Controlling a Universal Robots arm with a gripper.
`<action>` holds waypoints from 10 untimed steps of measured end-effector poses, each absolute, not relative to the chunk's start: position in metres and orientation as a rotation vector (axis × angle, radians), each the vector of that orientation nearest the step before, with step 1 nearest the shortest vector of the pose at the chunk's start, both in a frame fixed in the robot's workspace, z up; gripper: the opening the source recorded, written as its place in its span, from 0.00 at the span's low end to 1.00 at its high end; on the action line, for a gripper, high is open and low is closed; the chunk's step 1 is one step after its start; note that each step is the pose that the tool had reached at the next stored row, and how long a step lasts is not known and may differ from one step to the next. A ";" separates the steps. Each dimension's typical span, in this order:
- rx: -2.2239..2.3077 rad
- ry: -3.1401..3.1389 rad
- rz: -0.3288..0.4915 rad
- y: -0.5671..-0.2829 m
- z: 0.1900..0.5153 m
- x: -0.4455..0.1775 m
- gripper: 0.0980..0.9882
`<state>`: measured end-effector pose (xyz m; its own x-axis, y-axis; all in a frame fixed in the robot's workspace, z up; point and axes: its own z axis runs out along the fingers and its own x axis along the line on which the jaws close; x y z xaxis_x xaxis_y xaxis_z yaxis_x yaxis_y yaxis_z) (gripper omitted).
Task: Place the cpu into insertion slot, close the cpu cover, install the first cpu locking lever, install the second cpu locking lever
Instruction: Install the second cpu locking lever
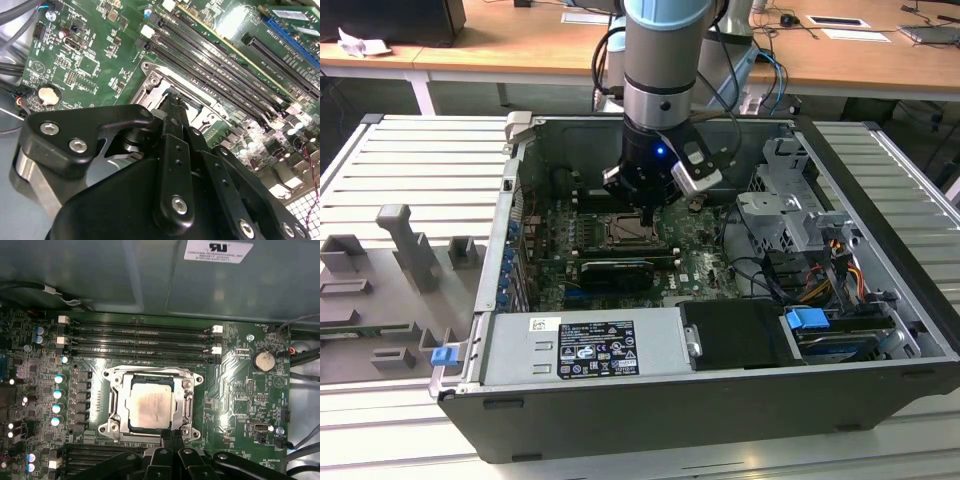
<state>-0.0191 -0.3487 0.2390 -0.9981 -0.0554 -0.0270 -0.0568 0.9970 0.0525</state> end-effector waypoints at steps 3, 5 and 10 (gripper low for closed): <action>-0.087 3.115 0.085 -0.349 0.239 -0.019 0.01; -0.088 3.116 0.085 -0.349 0.239 -0.019 0.01; -0.088 3.116 0.085 -0.354 0.239 -0.019 0.01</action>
